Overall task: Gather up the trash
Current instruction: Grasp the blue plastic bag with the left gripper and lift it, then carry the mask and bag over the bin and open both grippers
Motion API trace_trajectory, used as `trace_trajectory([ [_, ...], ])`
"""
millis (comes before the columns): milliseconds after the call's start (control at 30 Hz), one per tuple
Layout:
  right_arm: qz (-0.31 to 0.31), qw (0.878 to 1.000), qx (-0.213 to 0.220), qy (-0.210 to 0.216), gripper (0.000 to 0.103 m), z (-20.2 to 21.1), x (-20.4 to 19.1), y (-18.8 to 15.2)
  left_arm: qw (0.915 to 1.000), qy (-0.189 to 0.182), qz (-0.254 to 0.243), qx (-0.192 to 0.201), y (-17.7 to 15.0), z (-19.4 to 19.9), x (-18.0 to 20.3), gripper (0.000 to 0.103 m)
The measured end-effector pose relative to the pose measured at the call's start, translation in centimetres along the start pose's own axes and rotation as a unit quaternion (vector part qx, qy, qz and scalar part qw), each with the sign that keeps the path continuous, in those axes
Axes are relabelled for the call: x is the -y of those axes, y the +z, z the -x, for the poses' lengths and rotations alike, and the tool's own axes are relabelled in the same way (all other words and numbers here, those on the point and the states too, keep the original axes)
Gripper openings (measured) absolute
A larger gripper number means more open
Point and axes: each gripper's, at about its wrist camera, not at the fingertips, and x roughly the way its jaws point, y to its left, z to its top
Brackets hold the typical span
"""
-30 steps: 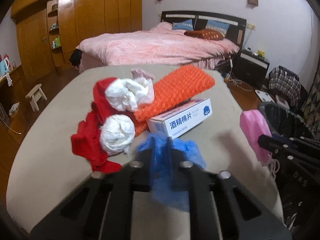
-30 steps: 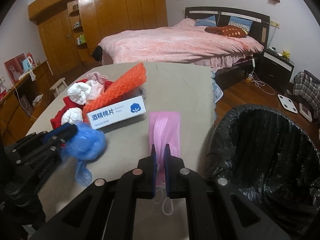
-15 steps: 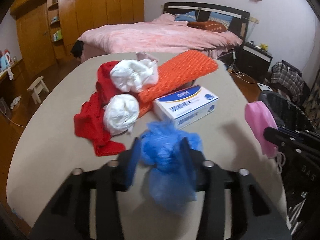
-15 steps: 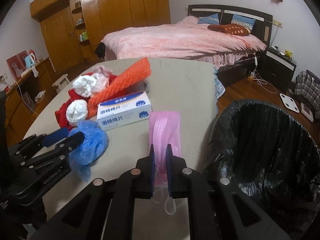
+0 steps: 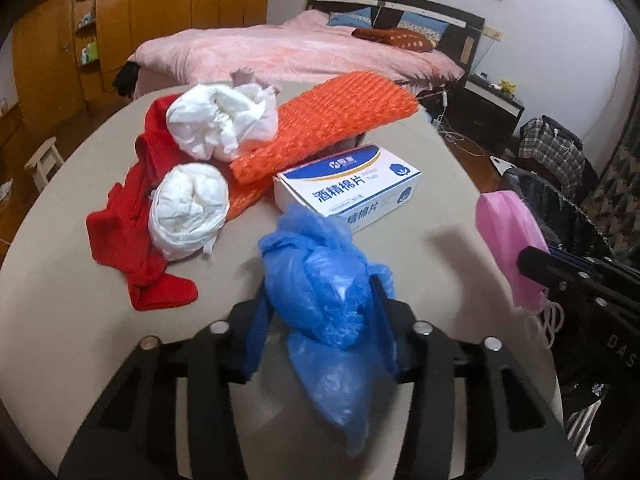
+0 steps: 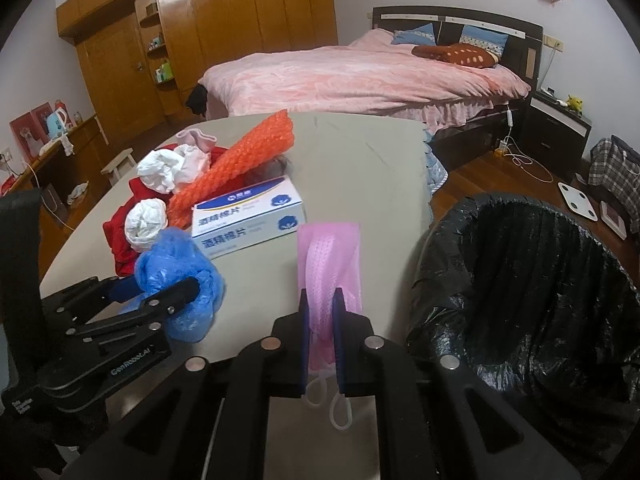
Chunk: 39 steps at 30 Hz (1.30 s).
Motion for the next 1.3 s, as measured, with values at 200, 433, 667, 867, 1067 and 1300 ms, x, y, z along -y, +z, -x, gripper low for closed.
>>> trace_trajectory([
  [200,-0.003,1.000,0.015,0.003,0.011,1.1,0.2,0.6,0.9986,0.020,-0.012,0.048,0.9,3.1,0.9,0.040],
  [433,-0.014,0.999,0.039,-0.003,0.011,3.5,1.4,1.1,0.9963,0.014,-0.023,0.082,2.6,5.9,2.5,0.040],
  [667,-0.038,0.997,0.058,-0.038,0.011,6.5,4.9,1.0,0.9939,-0.013,-0.039,0.102,4.0,6.8,5.5,0.040],
  [867,-0.065,0.992,0.067,-0.084,0.011,8.9,9.0,0.2,0.9909,-0.053,-0.061,0.107,4.9,6.5,9.6,0.040],
  [1067,-0.098,0.985,0.069,-0.125,0.011,10.4,13.3,-0.9,0.9866,-0.097,-0.085,0.100,5.3,5.6,14.2,0.040],
  [1300,-0.122,0.978,0.073,-0.155,0.015,11.4,16.6,-1.6,0.9803,-0.136,-0.108,0.093,5.5,4.0,18.7,0.040],
])
